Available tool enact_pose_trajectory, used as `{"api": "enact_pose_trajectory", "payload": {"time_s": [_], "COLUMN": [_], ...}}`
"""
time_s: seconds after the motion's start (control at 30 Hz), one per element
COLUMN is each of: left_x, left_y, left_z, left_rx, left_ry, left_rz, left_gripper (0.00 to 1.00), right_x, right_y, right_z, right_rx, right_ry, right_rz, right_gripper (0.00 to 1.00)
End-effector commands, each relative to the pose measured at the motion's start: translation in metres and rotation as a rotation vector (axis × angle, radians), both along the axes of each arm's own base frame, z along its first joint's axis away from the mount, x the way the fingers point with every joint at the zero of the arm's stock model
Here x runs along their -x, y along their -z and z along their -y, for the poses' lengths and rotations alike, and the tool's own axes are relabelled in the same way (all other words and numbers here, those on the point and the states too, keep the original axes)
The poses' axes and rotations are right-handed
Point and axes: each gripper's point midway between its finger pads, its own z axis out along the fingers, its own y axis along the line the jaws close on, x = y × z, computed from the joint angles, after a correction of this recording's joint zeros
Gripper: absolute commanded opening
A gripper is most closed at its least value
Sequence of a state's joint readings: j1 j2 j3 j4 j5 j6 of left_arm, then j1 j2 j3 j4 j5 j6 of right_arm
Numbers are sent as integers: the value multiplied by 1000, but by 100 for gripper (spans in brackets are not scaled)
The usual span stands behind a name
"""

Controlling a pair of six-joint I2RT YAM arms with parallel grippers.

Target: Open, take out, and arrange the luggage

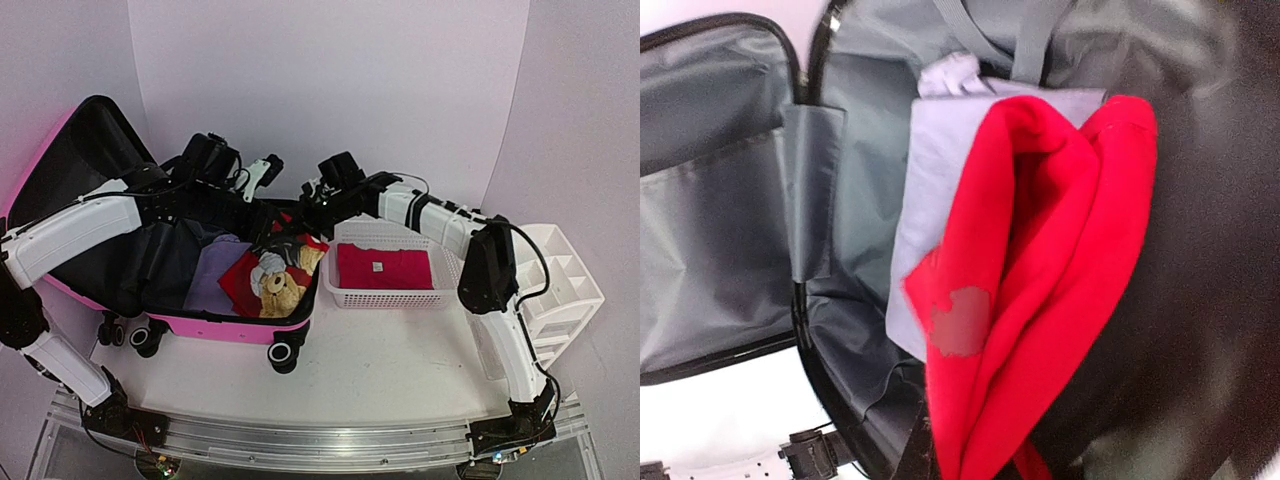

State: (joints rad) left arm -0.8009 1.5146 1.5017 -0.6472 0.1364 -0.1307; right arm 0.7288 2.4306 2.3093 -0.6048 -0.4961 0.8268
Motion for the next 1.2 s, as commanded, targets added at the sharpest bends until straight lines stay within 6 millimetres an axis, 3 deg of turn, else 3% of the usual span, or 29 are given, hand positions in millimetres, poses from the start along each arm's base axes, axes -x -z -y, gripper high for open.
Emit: {"api": "enact_pose_trajectory", "payload": {"time_s": [0.0, 0.33, 0.6, 0.77, 0.97, 1.17], "left_x": [-5, -6, -9, -9, -10, -10], "left_y": [-23, -16, -18, -18, -18, -17], "left_z": [-19, -18, -11, -10, -8, -7], "left_rx": [38, 49, 62, 63, 64, 67], "left_ry": [-57, -64, -51, -51, -45, -42], "left_rz": [71, 37, 30, 26, 24, 20], "left_gripper": [56, 54, 52, 52, 51, 50], "right_x": [-7, -24, -38, -47, -52, -54], "right_y": [-88, -69, -54, -30, -24, -1], "right_z": [39, 137, 201, 229, 254, 277], "right_rx": [-19, 151, 220, 224, 223, 240], "right_ry": [79, 295, 459, 514, 571, 599], "right_rz": [214, 232, 268, 252, 280, 247], "right_gripper": [0, 0, 0, 0, 0, 0]}}
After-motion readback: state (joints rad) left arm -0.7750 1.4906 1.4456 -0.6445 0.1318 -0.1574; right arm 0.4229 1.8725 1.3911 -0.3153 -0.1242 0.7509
